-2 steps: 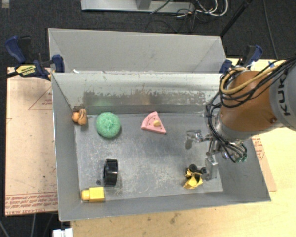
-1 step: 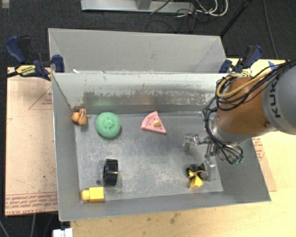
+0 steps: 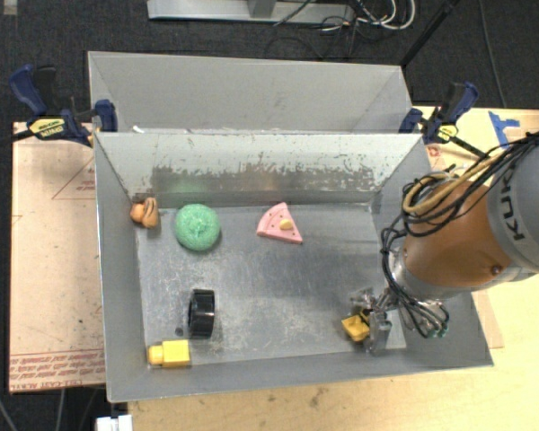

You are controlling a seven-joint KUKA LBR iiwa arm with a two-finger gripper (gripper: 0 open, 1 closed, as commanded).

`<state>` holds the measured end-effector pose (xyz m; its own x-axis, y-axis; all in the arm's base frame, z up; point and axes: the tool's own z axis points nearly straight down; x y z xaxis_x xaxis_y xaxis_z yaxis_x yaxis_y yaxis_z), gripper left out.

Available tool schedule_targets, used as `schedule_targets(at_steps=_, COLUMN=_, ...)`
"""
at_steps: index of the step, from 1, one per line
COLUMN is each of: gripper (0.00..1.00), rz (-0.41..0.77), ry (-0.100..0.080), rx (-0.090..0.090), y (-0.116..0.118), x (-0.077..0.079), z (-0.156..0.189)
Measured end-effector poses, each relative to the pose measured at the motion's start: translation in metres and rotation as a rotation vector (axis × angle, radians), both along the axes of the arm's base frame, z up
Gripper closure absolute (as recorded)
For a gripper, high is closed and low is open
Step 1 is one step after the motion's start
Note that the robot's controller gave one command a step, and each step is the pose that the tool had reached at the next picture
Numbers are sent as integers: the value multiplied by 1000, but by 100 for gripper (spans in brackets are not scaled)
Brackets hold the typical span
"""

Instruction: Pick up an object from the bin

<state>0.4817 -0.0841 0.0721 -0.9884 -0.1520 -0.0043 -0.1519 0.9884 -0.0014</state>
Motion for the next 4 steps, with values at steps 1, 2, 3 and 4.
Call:
schedule_targets(at_steps=1, gripper=100, rz=0, ry=0, rx=0, y=0, x=0, z=0)
schedule_targets(at_steps=2, gripper=100, rz=22, ry=8, rx=2, y=13, x=14, z=55)
schedule_targets(at_steps=3, gripper=100, rz=35, ry=0, rx=1, y=-7, x=55, z=108)
schedule_targets(at_steps=4, gripper=100, rz=12, ry=9, rx=3, y=-1, x=40, z=131)
